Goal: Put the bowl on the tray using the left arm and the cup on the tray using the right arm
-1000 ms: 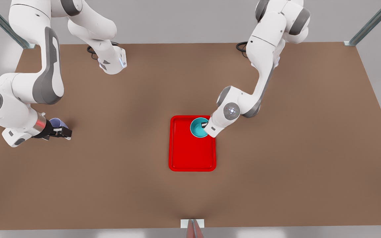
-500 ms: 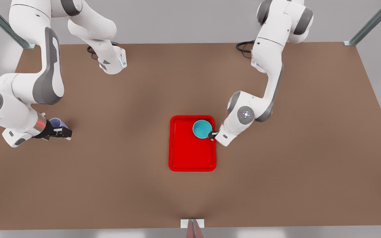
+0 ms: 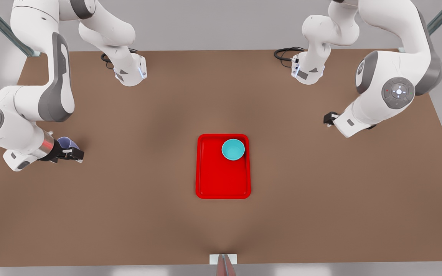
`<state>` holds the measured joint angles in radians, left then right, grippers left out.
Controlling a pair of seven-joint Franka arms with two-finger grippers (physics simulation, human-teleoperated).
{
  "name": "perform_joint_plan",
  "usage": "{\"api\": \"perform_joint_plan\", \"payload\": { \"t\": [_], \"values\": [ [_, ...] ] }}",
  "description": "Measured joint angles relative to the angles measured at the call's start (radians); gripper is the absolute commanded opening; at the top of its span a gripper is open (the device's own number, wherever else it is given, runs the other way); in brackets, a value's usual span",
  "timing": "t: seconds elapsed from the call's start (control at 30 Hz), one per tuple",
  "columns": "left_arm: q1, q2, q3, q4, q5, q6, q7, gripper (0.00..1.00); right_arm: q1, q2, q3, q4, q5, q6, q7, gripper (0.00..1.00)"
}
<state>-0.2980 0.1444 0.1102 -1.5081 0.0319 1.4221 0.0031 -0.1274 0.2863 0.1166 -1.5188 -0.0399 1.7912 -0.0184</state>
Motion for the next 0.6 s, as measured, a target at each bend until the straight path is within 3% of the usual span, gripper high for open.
{"api": "perform_joint_plan", "payload": {
  "t": [0.1, 0.17, 0.2, 0.27, 0.4, 0.5, 0.6],
  "values": [
    [-0.004, -0.018, -0.001, 0.003, -0.028, -0.005, -0.003, 1.0, -0.066, 0.152, -0.006, -0.033, -0.002, 0.165, -0.014, 1.0],
    [-0.005, -0.02, 0.0, 0.003, -0.037, -0.038, 0.003, 1.0, -0.113, 0.186, -0.007, -0.207, -0.002, 0.345, -0.059, 1.0],
    [-0.009, -0.02, 0.012, 0.003, -0.04, -0.038, 0.003, 1.0, -0.126, 0.11, -0.006, -0.299, -0.002, 0.353, -0.073, 1.0],
    [0.004, -0.017, 0.016, 0.003, -0.044, -0.038, 0.003, 1.0, -0.132, 0.021, -0.008, -0.309, -0.003, 0.271, -0.077, 1.0],
    [-0.002, -0.015, 0.028, 0.001, -0.047, -0.039, 0.004, 1.0, -0.226, -0.023, -0.008, -0.374, -0.003, 0.265, -0.15, 1.0],
    [-0.008, -0.01, 0.032, 0.001, -0.046, -0.032, 0.005, 1.0, -0.231, -0.16, -0.009, -0.557, -0.003, 0.271, -0.157, 1.0],
    [-0.001, -0.009, 0.041, 0.001, -0.044, -0.031, 0.004, 1.0, -0.251, -0.187, -0.015, -0.64, -0.003, 0.285, -0.193, 1.0]
  ]
}}
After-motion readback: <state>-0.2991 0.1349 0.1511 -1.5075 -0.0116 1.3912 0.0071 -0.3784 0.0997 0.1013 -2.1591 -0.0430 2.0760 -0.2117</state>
